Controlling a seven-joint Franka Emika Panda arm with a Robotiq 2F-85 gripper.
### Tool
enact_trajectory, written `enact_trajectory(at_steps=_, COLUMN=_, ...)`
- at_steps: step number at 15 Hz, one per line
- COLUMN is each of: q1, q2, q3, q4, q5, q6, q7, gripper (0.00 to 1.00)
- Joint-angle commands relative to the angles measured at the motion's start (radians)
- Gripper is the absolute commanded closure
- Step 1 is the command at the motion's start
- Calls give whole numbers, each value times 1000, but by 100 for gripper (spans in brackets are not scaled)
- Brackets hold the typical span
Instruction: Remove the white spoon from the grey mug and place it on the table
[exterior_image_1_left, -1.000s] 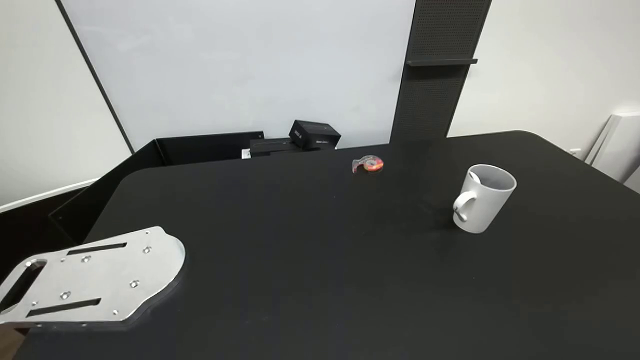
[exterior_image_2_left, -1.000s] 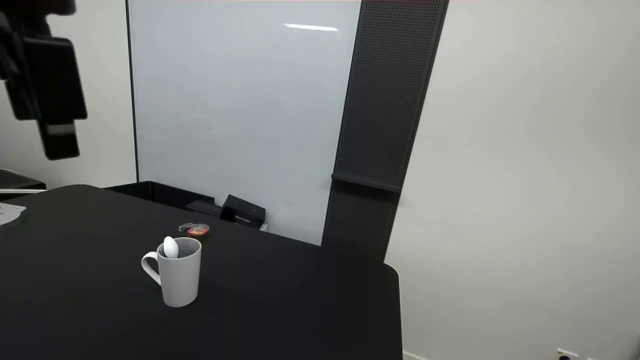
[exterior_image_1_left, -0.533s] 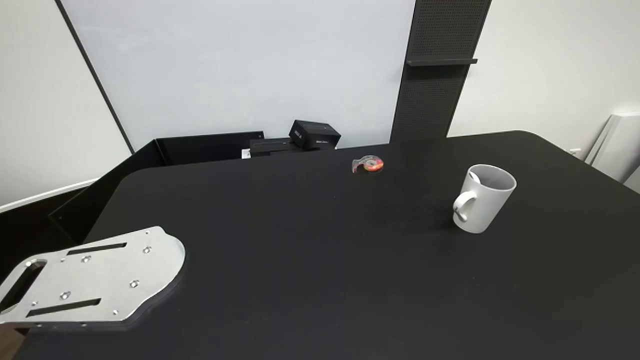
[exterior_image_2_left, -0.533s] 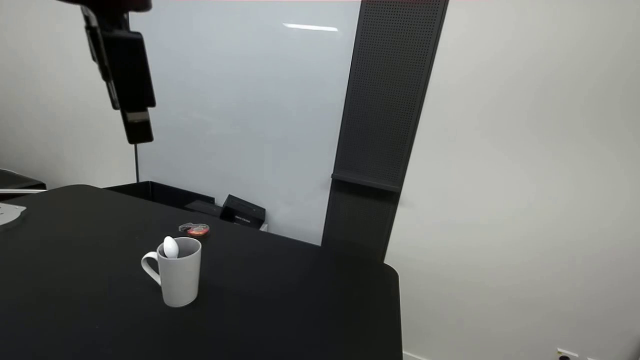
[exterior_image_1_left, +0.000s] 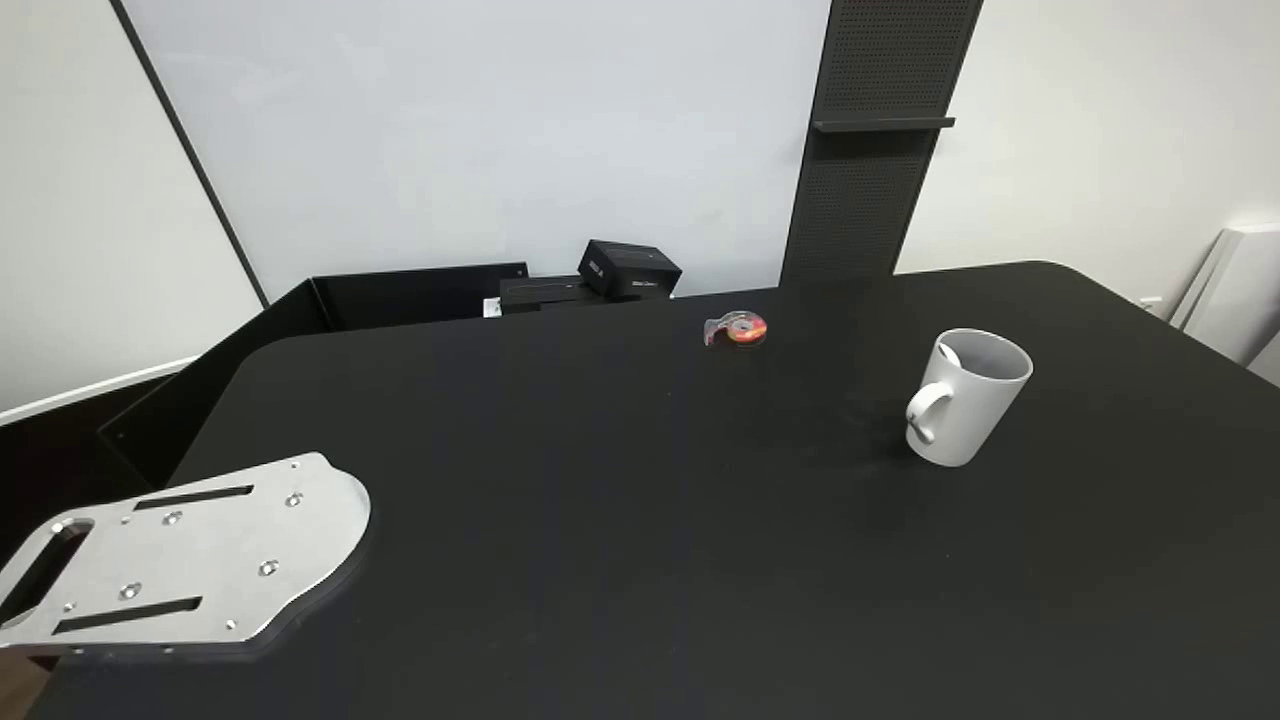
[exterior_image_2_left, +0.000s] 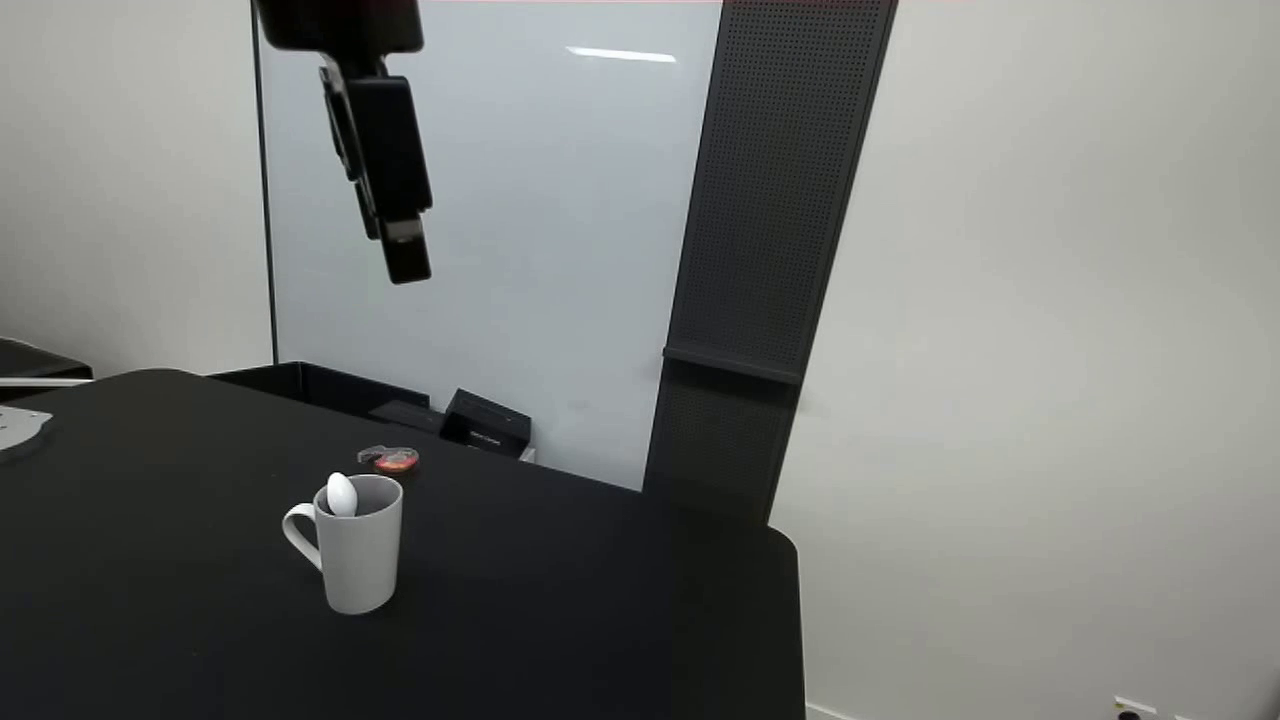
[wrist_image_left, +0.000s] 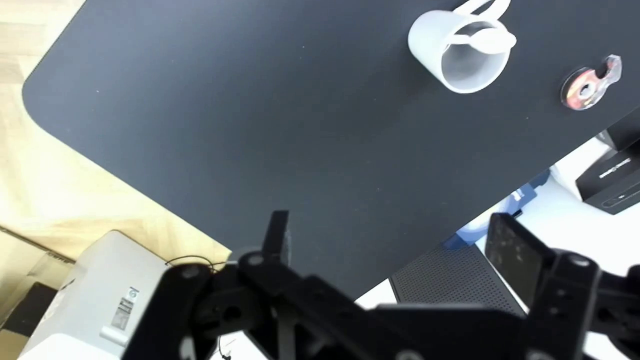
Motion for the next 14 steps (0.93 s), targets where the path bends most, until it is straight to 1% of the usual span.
enact_trajectory(at_steps=1, q1=-18, q2=131, q3=27, q4=122, q5=-102, q6=-23, q7=124, gripper=0)
enact_trajectory(at_steps=5, q1=9, q2=244, q3=23, q4=220, q5=-190, q6=-38, q7=209, gripper=0)
enact_trajectory(at_steps=7, q1=31, q2=295, q3=15, q4=270, q5=-217, q6=-41, q7=240, gripper=0)
enact_trajectory(at_steps=10, q1=66, q2=369, q3=3, q4=348, q5=-246, q6=-38, q7=284, gripper=0)
enact_trajectory(at_steps=14, q1=120, q2=456, q3=-14, q4=441, q5=-255, q6=-49, q7=324, gripper=0)
